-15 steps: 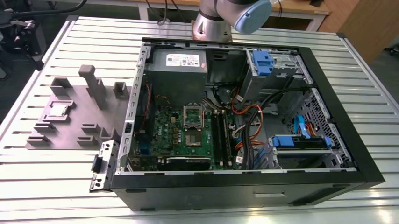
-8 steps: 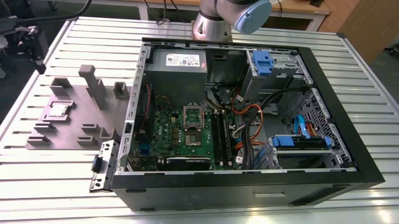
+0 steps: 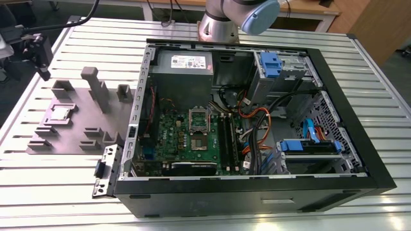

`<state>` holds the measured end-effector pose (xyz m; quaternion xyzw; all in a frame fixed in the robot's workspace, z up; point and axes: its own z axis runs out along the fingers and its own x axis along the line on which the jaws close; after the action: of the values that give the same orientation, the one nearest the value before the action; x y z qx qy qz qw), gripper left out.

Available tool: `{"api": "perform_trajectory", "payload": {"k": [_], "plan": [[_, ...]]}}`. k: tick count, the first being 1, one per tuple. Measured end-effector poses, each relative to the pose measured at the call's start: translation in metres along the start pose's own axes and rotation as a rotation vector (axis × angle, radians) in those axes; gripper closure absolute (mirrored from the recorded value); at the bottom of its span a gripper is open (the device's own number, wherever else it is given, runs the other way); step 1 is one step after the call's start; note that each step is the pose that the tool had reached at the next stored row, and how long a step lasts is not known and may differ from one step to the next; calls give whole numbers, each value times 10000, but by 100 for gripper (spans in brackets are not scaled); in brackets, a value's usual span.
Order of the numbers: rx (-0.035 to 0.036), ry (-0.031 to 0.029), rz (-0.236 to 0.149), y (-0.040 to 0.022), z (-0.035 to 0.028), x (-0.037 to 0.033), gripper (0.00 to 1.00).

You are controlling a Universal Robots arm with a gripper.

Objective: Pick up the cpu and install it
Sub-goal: 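Pick up the cpu and move it towards the insertion slot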

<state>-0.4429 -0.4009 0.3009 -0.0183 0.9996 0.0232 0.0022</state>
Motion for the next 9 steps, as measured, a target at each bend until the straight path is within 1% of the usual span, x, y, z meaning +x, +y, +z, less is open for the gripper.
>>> {"api": "perform_trajectory", "payload": {"k": [2,9], "plan": [[-4,2,1,0,10,0,40],[-4,2,1,-1,15,0,40]]}}
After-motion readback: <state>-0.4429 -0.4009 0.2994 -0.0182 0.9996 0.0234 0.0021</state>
